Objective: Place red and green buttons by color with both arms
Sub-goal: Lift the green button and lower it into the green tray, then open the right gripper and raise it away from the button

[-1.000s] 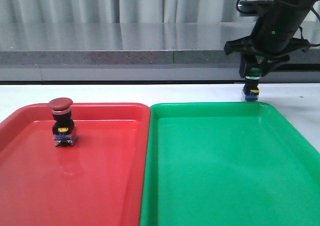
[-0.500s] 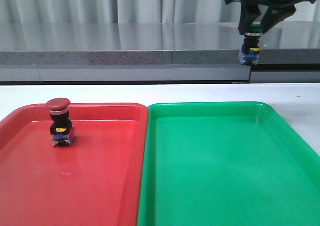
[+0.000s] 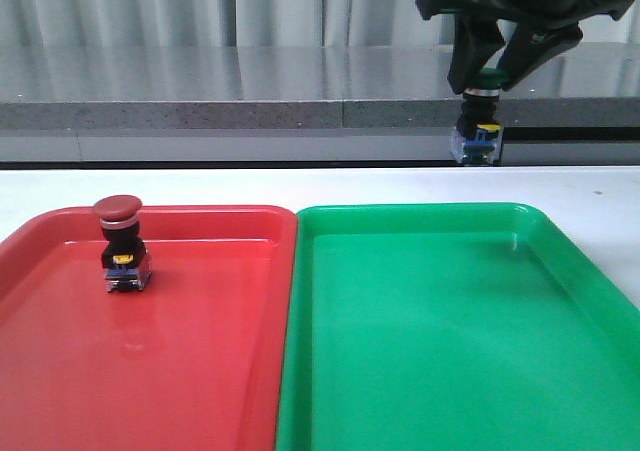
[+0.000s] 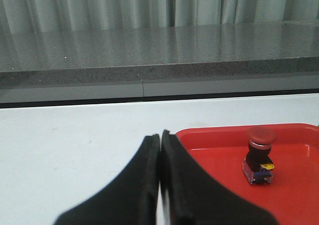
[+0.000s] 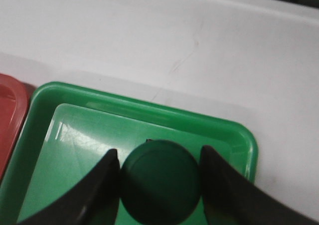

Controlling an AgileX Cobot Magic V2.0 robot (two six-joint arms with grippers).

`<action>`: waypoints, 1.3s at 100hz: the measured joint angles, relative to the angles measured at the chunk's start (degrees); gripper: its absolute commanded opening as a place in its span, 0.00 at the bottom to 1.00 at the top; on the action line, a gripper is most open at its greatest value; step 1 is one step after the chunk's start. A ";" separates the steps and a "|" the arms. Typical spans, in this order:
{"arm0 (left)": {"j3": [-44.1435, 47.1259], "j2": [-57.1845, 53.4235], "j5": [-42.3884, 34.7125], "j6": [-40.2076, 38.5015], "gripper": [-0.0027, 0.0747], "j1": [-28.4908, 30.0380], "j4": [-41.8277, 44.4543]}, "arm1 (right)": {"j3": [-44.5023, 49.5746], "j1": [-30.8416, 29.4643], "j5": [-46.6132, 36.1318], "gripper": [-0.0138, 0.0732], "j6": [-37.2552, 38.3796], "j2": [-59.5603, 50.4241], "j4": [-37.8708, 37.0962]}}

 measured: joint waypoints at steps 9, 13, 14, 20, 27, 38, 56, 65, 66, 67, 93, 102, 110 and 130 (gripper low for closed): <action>0.00 0.00 0.00 0.00 0.01 0.00 0.00 | 3.88 1.09 -2.06 0.45 0.92 -1.20 0.00; 0.00 0.00 0.00 0.00 0.01 0.00 0.00 | 5.20 1.34 -2.75 0.45 1.36 -1.52 0.00; 0.00 0.00 0.00 0.00 0.01 0.00 0.00 | 5.71 1.50 -3.01 0.45 1.59 -1.63 0.00; 0.00 0.00 0.00 0.00 0.01 0.00 0.00 | 7.67 2.04 -4.16 0.45 2.15 -1.75 0.00; 0.00 0.00 0.00 0.00 0.01 0.00 0.00 | 10.05 2.59 -5.83 0.45 2.51 -1.75 0.00; 0.00 0.00 0.00 0.00 0.01 0.00 0.00 | 13.31 3.09 -9.29 0.45 2.98 -1.75 0.12; 0.00 0.00 0.00 0.00 0.01 0.00 0.00 | 15.57 3.17 -12.83 0.45 3.25 -1.29 0.94; 0.00 0.00 0.00 0.00 0.01 0.00 0.00 | 15.57 3.17 -13.65 0.45 3.29 -0.04 1.16; 0.00 0.00 0.00 0.00 0.01 0.00 0.00 | 15.57 3.17 -13.63 0.45 3.29 0.08 1.16; 0.00 0.00 0.00 0.00 0.01 0.00 0.00 | 15.57 3.17 -13.68 0.45 3.29 0.32 1.16; 0.00 0.00 0.00 0.00 0.01 0.00 0.00 | 15.69 3.17 -15.59 0.45 3.38 3.40 1.59; 0.00 0.00 0.00 0.00 0.01 0.00 0.00 | 15.69 3.17 -16.45 0.46 3.38 3.97 1.59; 0.00 0.00 0.00 0.00 0.01 0.00 0.00 | 15.48 3.17 -17.13 0.46 3.38 4.25 1.59; 0.00 0.00 0.00 0.00 0.01 0.00 0.00 | 15.49 3.17 -17.35 0.71 3.38 4.47 1.90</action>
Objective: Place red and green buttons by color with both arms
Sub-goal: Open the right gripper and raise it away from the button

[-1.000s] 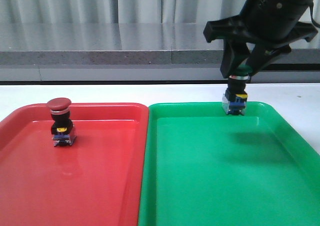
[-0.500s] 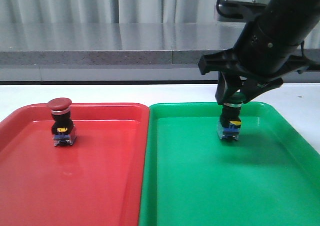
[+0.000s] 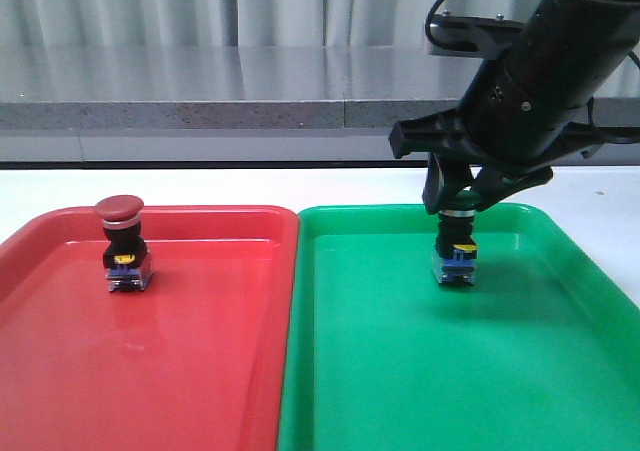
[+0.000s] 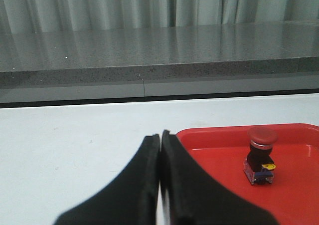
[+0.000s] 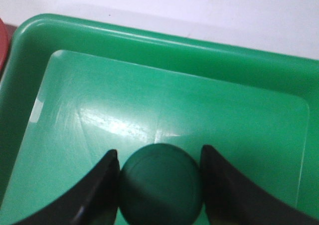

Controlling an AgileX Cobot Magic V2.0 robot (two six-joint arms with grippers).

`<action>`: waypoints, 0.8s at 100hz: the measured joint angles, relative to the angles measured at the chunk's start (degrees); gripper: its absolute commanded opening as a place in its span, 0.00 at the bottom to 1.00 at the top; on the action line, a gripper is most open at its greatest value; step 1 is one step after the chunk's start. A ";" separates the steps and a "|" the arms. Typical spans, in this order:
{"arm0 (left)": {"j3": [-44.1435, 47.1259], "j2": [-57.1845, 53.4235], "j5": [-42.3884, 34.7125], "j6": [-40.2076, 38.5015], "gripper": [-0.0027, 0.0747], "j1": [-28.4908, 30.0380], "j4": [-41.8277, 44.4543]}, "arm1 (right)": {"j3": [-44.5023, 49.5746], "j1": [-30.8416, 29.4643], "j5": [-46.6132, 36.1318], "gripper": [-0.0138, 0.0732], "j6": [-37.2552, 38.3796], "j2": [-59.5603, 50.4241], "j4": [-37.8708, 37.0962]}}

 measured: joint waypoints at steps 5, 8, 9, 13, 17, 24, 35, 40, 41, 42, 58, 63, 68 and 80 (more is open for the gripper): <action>0.00 0.00 0.00 0.00 0.01 0.00 0.00 | 0.00 0.00 0.95 0.79 0.00 0.30 0.23; 0.00 0.00 0.00 0.00 0.01 0.00 0.00 | 0.11 0.00 1.20 0.82 0.00 0.56 0.23; 0.00 0.00 0.00 0.00 0.01 0.00 0.00 | 0.11 0.05 1.31 0.84 0.00 0.55 0.34; 0.00 0.00 0.00 0.00 0.01 0.00 0.00 | 0.11 0.05 1.75 0.87 0.00 0.67 0.36; 0.00 0.00 0.00 0.00 0.01 0.00 0.00 | 0.11 0.05 2.02 0.89 0.00 0.77 0.45; 0.00 0.00 0.00 0.00 0.01 0.00 0.00 | 0.11 0.05 2.35 0.90 0.00 0.77 0.45; 0.00 0.00 0.00 0.00 0.01 0.00 0.00 | 0.11 0.05 2.39 0.90 0.00 0.77 0.45; 0.00 0.00 0.00 0.00 0.01 0.00 0.00 | 0.11 0.05 2.49 0.90 0.00 0.51 0.45; 0.00 0.00 0.00 0.00 0.01 0.00 0.00 | 0.11 0.05 2.49 0.90 0.00 0.35 0.48; 0.00 0.00 0.00 0.00 0.01 0.00 0.00 | 0.11 0.05 2.49 0.90 0.00 0.21 0.48; 0.00 0.00 0.00 0.00 0.01 0.00 0.00 | 0.11 0.05 2.20 0.89 0.00 -2.48 0.60; 0.00 0.00 0.00 0.00 0.01 0.00 0.00 | 0.11 0.05 1.81 0.89 0.00 -3.59 0.70; 0.00 0.00 0.00 0.00 0.01 0.00 0.00 | 0.11 0.05 1.42 0.89 0.00 -4.79 0.70; 0.00 0.00 0.00 0.00 0.01 0.00 0.00 | 0.11 0.05 0.14 0.89 0.00 -8.02 -0.31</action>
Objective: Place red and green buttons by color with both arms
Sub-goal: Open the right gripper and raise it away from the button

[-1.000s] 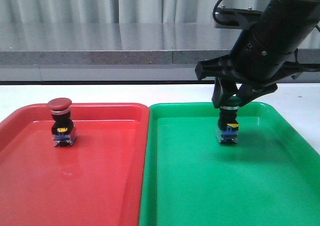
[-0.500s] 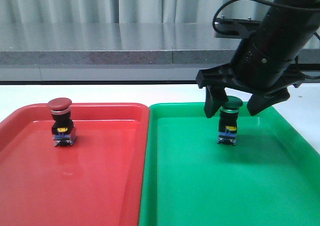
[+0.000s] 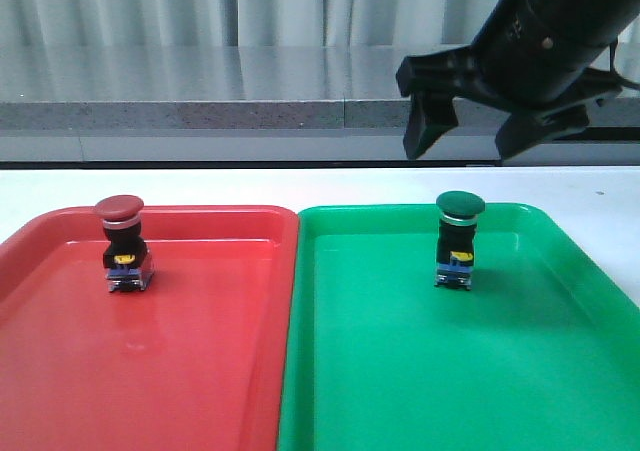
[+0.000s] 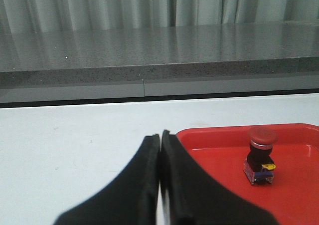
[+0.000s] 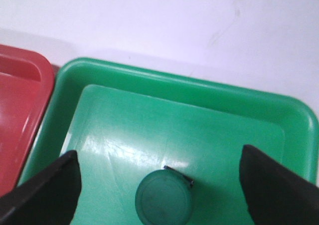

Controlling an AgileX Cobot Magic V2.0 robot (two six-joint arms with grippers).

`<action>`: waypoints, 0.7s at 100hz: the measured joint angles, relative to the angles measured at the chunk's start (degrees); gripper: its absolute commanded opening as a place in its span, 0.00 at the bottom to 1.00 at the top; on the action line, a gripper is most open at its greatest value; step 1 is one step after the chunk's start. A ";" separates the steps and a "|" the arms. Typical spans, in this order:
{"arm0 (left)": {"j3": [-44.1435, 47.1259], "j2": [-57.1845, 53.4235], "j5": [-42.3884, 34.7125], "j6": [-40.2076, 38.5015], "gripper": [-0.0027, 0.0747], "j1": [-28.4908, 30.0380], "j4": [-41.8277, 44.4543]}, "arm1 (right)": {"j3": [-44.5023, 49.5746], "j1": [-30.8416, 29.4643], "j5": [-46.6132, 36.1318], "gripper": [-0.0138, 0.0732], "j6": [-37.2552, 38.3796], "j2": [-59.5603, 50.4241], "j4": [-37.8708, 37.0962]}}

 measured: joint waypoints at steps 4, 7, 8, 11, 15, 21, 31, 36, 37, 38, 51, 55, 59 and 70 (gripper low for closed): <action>0.00 0.00 0.00 0.00 0.01 0.00 0.00 | 0.00 0.00 -0.15 0.89 0.00 -1.18 -0.87; 0.00 0.00 0.00 0.00 0.01 0.00 0.00 | 0.00 0.00 -0.30 0.89 0.00 -1.97 -1.47; 0.00 0.00 0.00 0.00 0.01 0.00 0.00 | 0.00 0.00 -0.30 0.89 0.00 -2.36 -1.76; 0.00 0.00 0.00 0.00 0.01 0.00 0.00 | 0.00 0.00 -0.43 0.89 0.00 -3.16 -2.42; 0.00 0.00 0.00 0.00 0.01 0.00 0.00 | 0.00 0.00 -0.43 0.89 0.00 -4.36 -3.35; 0.00 0.00 0.00 0.00 0.01 0.00 0.00 | 0.00 -0.23 -0.43 0.89 0.00 -5.98 -4.27; 0.00 0.00 0.00 0.00 0.01 0.00 0.00 | 0.55 -1.18 -0.43 0.89 0.00 -9.30 -5.78; 0.00 0.00 0.00 0.00 0.01 0.00 0.00 | 1.47 -2.08 -0.33 0.89 0.00 -11.59 -6.25; 0.00 0.00 0.00 0.00 0.01 0.00 0.00 | 1.78 -2.21 -0.33 0.89 0.00 -11.88 -6.23; 0.00 0.00 0.00 0.00 0.01 0.00 0.00 | 1.93 -2.33 -0.33 0.89 0.00 -12.20 -6.43; 0.00 0.00 0.00 0.00 0.01 0.00 0.00 | 5.86 -5.18 -0.33 0.89 0.00 -18.99 -7.57; 0.00 0.00 0.00 0.00 0.01 0.00 0.00 | 7.14 -6.12 -0.33 0.89 0.00 -21.36 -8.00; 0.00 0.00 0.00 0.00 0.01 0.00 0.00 | 8.73 -6.87 -0.21 0.89 0.00 -23.40 -8.48; 0.00 0.00 0.00 0.00 0.01 0.00 0.00 | 13.21 -8.58 0.15 0.89 0.00 -30.20 -9.81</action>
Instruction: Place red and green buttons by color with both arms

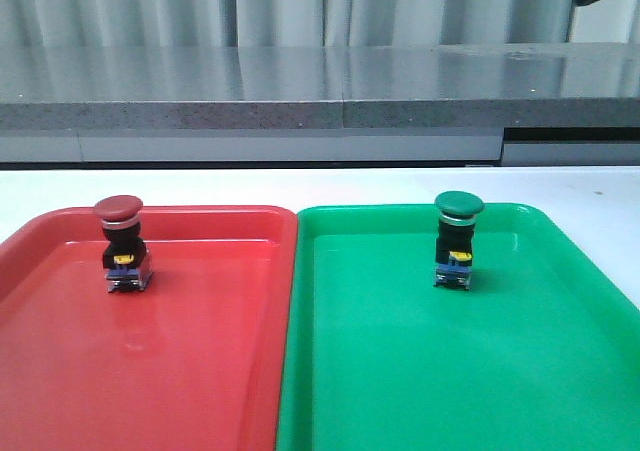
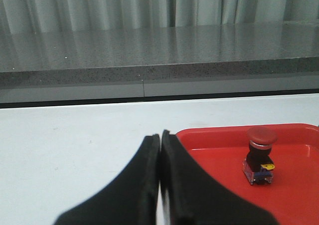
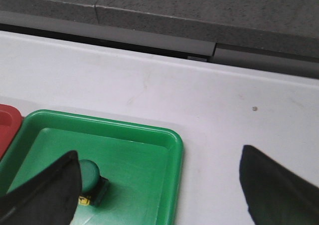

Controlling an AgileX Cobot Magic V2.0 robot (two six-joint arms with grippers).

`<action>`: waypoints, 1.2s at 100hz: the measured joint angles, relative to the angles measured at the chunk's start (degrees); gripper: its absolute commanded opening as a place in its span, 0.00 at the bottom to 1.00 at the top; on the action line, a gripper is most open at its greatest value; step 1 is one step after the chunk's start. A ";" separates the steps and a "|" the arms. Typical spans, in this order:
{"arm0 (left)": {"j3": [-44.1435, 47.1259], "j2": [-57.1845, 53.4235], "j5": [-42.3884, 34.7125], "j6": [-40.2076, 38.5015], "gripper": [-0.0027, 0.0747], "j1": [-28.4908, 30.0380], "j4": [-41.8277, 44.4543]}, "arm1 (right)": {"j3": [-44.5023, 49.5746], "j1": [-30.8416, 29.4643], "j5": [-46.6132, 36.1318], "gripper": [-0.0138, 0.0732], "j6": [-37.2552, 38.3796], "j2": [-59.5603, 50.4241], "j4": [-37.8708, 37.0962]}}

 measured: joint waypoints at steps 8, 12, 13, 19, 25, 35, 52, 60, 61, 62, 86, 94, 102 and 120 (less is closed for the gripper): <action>0.00 0.00 0.00 0.00 0.01 0.00 0.00 | 3.18 -0.18 0.12 0.89 0.00 -5.56 -0.40; 0.00 0.00 0.00 0.00 0.01 0.00 0.00 | 4.92 -0.18 0.12 0.89 0.00 -7.93 -0.42; 0.00 0.00 0.00 0.00 0.01 0.00 0.00 | 5.21 -0.18 0.12 0.89 0.00 -8.87 -0.42; 0.00 0.00 0.00 0.00 0.01 0.00 0.00 | 7.72 -0.18 0.12 0.89 0.00 -12.55 -0.46; 0.00 0.00 0.00 0.00 0.01 0.00 0.00 | 9.84 -0.18 0.25 0.89 0.00 -16.74 -0.46; 0.00 0.00 0.00 0.00 0.01 0.00 0.00 | 13.43 -0.18 0.65 0.89 0.00 -23.43 -0.46; 0.00 0.00 0.00 0.00 0.01 0.00 0.00 | 18.11 -0.18 2.09 0.89 0.00 -34.29 -0.46; 0.00 0.00 0.00 0.00 0.01 0.00 0.00 | 19.62 -0.18 2.92 0.86 0.00 -38.25 -0.55; 0.00 0.00 0.00 0.00 0.01 0.00 0.00 | 19.75 -0.18 3.02 0.85 0.00 -38.52 -0.55; 0.00 0.00 0.00 0.00 0.01 0.00 0.00 | 19.93 -0.18 3.03 0.84 0.00 -39.01 -0.55; 0.00 0.00 0.00 0.00 0.01 0.00 0.00 | 20.58 -0.18 3.43 0.46 0.00 -41.81 -1.81; 0.00 0.00 0.00 0.00 0.01 0.00 0.00 | 20.58 -0.18 3.43 0.30 0.00 -41.81 -2.47; 0.00 0.00 0.00 0.00 0.01 0.00 0.00 | 20.58 -0.18 3.43 0.14 0.00 -41.81 -2.56; 0.00 0.00 0.00 0.00 0.01 0.00 0.00 | 20.58 -0.18 3.43 0.08 0.00 -41.81 -2.80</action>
